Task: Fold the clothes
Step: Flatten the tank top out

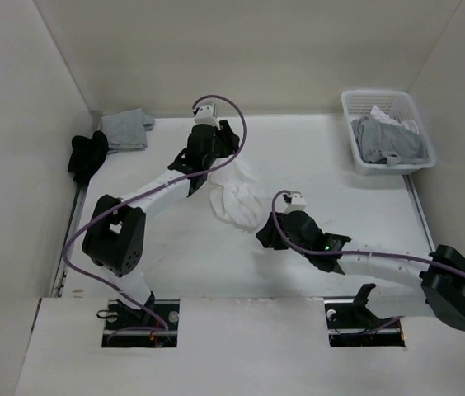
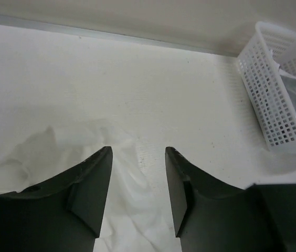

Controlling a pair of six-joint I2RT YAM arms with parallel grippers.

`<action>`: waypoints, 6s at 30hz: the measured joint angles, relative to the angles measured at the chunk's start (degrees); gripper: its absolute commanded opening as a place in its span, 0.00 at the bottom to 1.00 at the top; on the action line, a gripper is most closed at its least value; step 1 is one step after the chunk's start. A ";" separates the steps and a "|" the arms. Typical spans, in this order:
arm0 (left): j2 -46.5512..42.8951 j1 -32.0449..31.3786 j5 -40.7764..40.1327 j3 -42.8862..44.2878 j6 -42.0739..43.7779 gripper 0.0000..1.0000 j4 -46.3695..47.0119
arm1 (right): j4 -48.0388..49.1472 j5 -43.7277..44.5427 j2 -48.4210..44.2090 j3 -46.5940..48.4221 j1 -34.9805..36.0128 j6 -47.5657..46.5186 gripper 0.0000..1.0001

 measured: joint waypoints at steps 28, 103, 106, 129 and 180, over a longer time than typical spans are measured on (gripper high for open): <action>0.26 1.53 -1.84 -27.56 -11.82 0.03 6.25 | 9.90 -2.19 19.65 9.35 -7.78 0.22 0.07; -16.48 -3.43 -10.32 -35.10 -10.78 0.22 -6.40 | -3.65 -9.25 -15.52 -8.98 -25.90 3.23 0.31; -16.13 -2.54 -9.62 -36.02 -11.28 0.24 -4.61 | -5.16 -9.09 -14.64 -10.38 -24.57 3.28 0.31; -15.78 1.29 -3.48 -40.61 -15.10 0.05 1.99 | -5.22 -9.01 -3.30 -10.45 -20.41 5.81 0.30; -39.10 1.03 -3.96 -45.86 -17.27 0.21 -10.32 | -11.21 -3.91 -19.93 -3.41 -9.86 7.17 0.03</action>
